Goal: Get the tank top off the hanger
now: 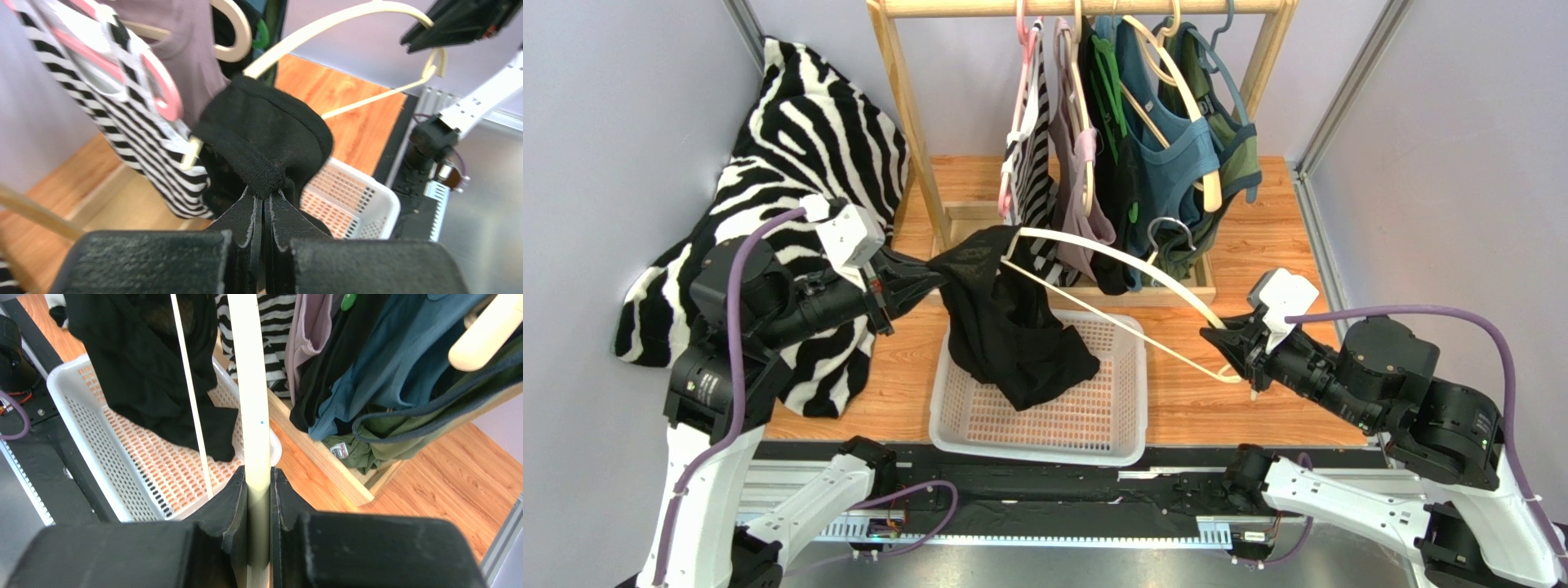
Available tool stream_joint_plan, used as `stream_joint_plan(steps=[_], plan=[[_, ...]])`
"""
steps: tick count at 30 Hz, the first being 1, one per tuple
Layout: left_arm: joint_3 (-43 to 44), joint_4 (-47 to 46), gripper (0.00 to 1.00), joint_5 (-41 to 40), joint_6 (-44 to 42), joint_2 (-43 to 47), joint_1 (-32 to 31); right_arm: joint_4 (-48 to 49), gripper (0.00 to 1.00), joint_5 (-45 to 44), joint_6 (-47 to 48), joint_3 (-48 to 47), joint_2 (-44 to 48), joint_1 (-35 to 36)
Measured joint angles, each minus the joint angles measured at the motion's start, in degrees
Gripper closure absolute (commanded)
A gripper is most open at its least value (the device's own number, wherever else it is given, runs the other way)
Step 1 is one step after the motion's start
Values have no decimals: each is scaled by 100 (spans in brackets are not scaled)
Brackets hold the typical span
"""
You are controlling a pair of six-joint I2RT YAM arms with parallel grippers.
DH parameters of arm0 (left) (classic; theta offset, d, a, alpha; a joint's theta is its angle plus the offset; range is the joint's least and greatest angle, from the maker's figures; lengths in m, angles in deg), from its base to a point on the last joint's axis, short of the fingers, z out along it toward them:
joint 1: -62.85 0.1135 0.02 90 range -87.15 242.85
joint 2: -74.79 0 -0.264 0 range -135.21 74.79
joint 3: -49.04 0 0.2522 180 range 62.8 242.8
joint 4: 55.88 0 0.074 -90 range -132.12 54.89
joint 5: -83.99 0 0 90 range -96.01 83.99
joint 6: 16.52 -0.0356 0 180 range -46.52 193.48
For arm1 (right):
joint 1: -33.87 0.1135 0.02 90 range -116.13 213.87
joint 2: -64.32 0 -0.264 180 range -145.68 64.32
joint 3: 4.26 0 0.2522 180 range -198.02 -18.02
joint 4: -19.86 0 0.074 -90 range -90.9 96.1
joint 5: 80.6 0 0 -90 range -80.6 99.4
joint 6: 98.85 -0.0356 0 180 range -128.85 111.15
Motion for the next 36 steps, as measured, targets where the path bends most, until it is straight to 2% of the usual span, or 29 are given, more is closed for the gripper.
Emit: stream_joint_plan(steps=[8, 18, 21, 27, 28, 29, 30, 31, 36], plan=[[785, -15, 100, -407, -9, -402, 81, -516, 100, 107, -48, -2, 323, 0], [907, -31, 100, -474, 9, -632, 98, -894, 100, 195, -240, -603, 1300, 0], [879, -57, 100, -155, 74, -632, 98, -866, 100, 114, -243, -776, 1357, 0], [365, -245, 91, 1056, 280, -575, -70, -669, 100, -229, -168, -619, 1130, 0], [271, -232, 82, 1167, 258, -581, -136, -599, 100, -284, -146, -573, 1062, 0], [203, -214, 68, 1231, 245, -597, -179, -533, 100, -332, -122, -538, 981, 0], [125, -195, 48, 1296, 195, -625, -236, -459, 100, -367, -90, -511, 901, 0], [57, -168, 2, 1340, 127, -656, -286, -409, 100, -387, -72, -498, 828, 0], [-44, 166, 1, 1537, -365, -863, -463, -151, 100, -415, 48, -487, 490, 0]])
